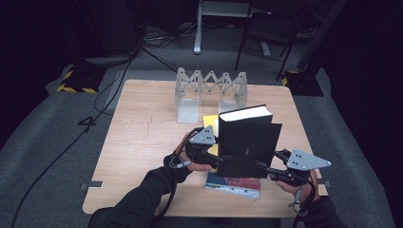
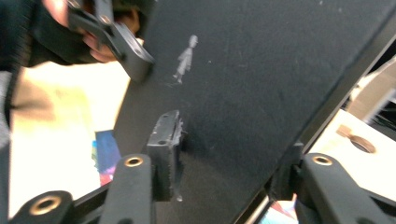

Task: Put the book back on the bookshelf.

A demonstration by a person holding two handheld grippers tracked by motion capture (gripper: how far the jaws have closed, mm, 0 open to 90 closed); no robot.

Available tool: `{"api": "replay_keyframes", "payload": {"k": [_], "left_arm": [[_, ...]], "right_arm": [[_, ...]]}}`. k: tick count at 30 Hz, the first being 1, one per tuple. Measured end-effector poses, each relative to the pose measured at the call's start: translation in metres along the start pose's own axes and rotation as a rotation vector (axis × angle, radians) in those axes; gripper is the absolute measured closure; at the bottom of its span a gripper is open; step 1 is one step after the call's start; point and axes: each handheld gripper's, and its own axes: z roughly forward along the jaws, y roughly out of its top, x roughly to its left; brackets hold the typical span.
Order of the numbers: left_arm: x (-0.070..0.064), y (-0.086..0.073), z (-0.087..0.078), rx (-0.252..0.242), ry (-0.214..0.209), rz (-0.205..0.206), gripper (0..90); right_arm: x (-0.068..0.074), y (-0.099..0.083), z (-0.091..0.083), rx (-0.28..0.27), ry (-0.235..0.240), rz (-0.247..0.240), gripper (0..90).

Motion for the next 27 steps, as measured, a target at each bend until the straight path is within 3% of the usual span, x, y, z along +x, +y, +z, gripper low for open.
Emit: {"api": "replay_keyframes", "payload": {"k": [5,9,11,13,15,18,20,23,27], "left_arm": [[-0.006,0.003,0.001,-0.006,0.0,0.026,42.0],[-0.006,0.003,0.0,-0.012,0.0,0.018,45.7],[-0.008,0.004,0.0,-0.012,-0.001,0.035,46.7],[-0.009,0.004,0.0,-0.011,-0.002,0.039,47.6],[-0.011,0.005,0.0,-0.015,-0.007,0.056,48.3],[-0.012,0.007,0.004,-0.036,0.004,0.036,48.4],[-0.012,0.01,0.008,-0.06,0.014,0.02,48.3],[-0.013,0.014,0.011,-0.079,0.021,0.013,48.0],[-0.013,0.018,0.014,-0.106,0.028,0.0,47.8]], "right_arm": [[0.001,-0.002,-0.003,0.006,-0.068,0.002,49.7],[-0.005,-0.005,-0.012,-0.021,-0.164,0.063,46.1],[-0.01,-0.013,-0.007,0.005,-0.186,0.064,41.1],[-0.012,-0.016,-0.005,0.009,-0.179,0.07,37.5],[-0.017,-0.02,-0.001,-0.004,-0.11,0.116,32.3],[-0.014,-0.019,0.0,-0.011,-0.077,0.093,41.0],[-0.013,-0.018,0.002,-0.011,-0.084,0.09,38.0],[-0.017,-0.021,0.0,-0.025,-0.086,0.124,40.2],[-0.018,-0.022,-0.002,-0.021,-0.091,0.13,40.2]]}}
